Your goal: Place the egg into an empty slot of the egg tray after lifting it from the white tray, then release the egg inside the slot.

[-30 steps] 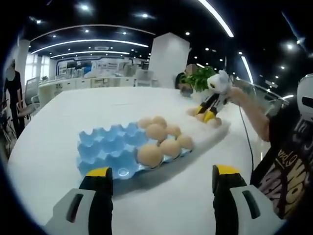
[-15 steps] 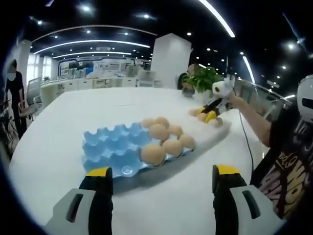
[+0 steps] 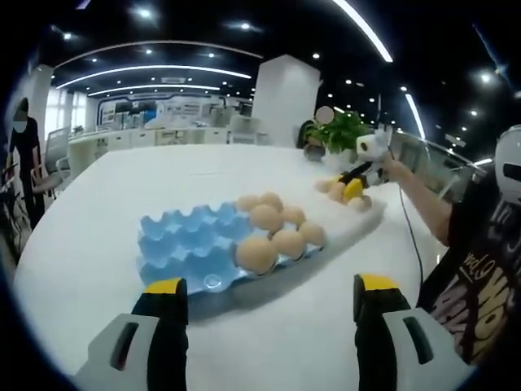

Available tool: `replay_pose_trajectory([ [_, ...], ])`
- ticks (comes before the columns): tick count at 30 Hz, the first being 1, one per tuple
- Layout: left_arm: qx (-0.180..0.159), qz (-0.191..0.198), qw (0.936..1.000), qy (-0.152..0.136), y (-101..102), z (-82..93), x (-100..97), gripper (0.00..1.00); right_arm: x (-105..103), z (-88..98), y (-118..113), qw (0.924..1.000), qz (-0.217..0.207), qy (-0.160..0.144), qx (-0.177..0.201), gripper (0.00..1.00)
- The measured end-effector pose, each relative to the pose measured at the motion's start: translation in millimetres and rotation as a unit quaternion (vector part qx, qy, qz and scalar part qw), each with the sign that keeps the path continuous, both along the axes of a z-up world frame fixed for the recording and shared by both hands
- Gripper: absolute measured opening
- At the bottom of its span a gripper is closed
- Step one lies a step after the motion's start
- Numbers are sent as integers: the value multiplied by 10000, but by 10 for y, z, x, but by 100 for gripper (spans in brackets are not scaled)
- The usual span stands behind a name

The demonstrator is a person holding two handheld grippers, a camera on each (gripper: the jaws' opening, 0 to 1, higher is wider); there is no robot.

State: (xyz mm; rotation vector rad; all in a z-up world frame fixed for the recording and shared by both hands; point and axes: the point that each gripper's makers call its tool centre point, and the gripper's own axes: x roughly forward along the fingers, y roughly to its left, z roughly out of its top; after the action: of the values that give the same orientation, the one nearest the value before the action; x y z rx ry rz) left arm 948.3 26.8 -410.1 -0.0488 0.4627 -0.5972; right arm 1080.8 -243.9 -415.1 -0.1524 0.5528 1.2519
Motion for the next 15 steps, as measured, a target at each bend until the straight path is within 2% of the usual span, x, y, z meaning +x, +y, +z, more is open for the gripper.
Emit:
replay_pose_trajectory([
  [9, 0, 17, 10000, 15, 22, -15, -15, 85, -9, 145, 168, 9993, -5, 7, 373, 27],
  [15, 1, 38, 10000, 6, 47, -10, -32, 85, -33, 184, 334, 9990, 103, -39, 438, 27],
])
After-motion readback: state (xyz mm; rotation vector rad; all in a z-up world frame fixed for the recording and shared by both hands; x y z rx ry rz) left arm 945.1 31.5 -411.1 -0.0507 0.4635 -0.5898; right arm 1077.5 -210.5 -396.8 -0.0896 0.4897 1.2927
